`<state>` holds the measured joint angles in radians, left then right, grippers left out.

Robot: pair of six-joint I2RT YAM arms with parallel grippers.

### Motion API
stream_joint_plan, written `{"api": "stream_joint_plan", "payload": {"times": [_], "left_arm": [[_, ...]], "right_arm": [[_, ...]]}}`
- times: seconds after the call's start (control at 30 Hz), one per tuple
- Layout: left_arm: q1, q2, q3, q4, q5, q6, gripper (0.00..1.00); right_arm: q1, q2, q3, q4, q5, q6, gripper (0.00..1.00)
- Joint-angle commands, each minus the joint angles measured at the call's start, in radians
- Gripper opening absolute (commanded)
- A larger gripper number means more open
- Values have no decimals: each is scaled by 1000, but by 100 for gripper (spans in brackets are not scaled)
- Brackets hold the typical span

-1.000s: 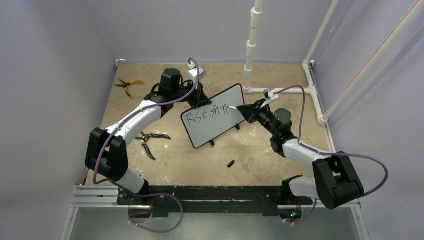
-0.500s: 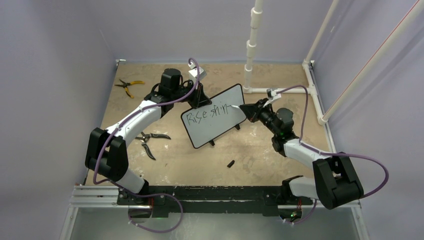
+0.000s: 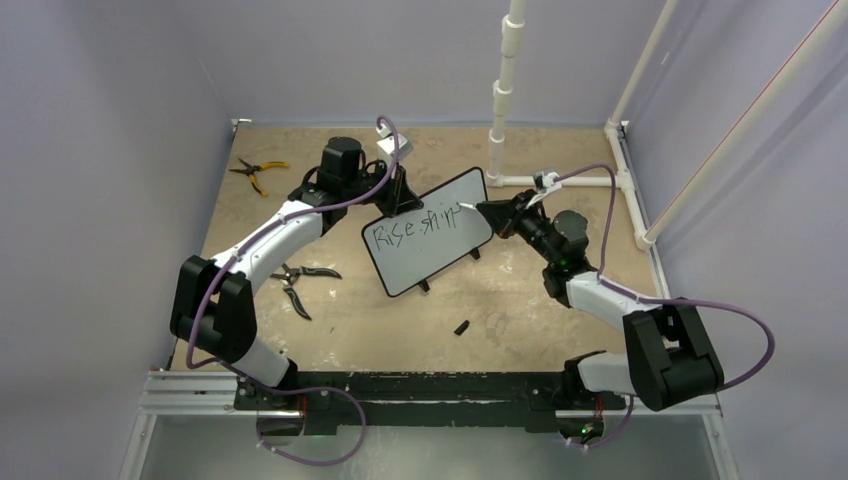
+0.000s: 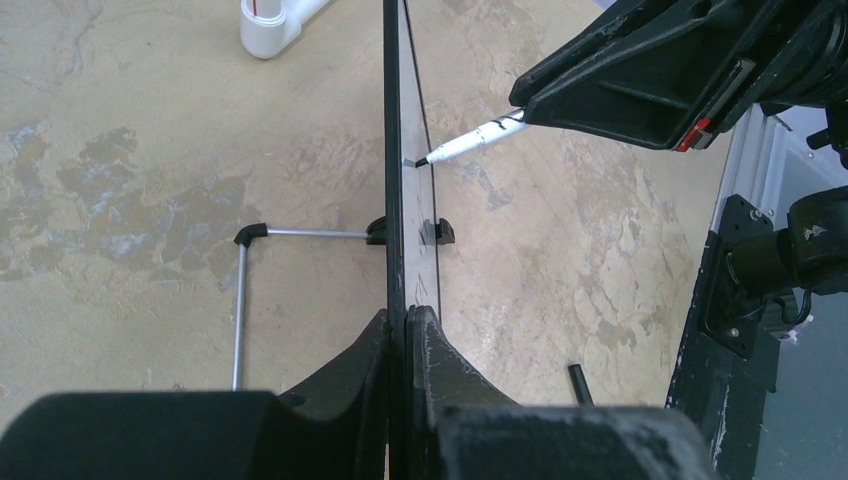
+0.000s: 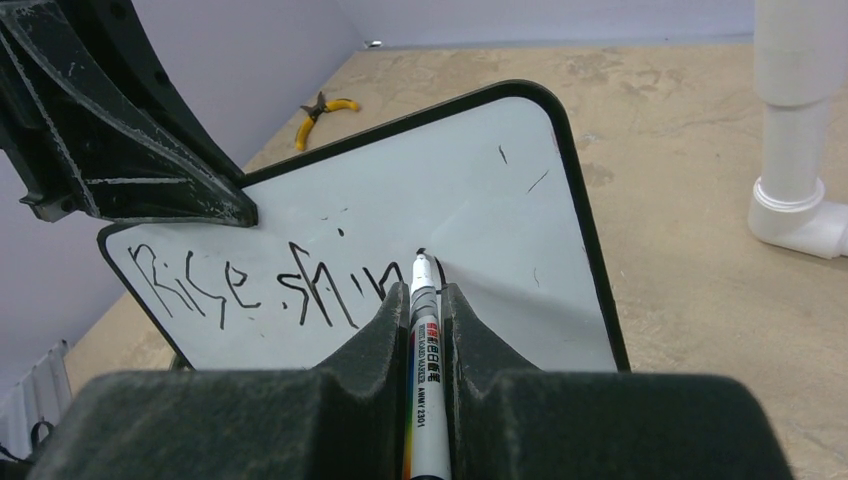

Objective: Write a sentence on the whiteboard

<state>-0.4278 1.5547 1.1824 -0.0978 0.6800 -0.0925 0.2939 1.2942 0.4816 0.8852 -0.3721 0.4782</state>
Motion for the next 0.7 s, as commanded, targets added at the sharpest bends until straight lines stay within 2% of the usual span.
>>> {"api": "stream_joint_plan", "payload": {"times": [0.0, 0.67], "left_arm": [[-8, -24, -7, 4, 35, 25, 0], [-8, -22, -8, 5, 37, 23, 0]], "right_arm": [[-4, 29, 41, 22, -43, -20, 0], [-4, 2, -60, -6, -16, -20, 0]]}}
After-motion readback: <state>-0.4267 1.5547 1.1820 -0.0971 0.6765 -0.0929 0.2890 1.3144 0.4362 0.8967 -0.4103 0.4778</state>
